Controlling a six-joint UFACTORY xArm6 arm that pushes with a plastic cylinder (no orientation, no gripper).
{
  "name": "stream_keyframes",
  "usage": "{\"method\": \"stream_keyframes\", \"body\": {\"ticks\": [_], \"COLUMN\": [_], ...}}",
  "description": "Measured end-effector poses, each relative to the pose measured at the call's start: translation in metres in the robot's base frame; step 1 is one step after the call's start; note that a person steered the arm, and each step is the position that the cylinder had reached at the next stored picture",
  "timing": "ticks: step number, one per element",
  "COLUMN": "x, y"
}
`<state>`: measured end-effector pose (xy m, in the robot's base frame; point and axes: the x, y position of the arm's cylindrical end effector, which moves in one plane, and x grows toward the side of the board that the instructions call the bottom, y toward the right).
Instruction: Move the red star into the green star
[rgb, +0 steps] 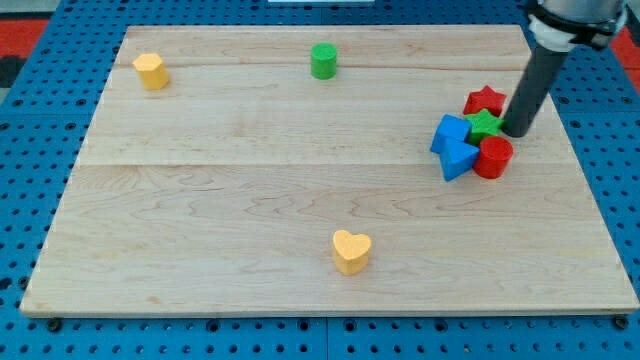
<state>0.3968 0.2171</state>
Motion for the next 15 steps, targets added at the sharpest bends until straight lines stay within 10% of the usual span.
{"method": "stream_keyframes", "body": {"ticks": [3,11,15], "x": [0.0,-0.092,-0.007], "y": [-0.073,-0.002,-0.106]}}
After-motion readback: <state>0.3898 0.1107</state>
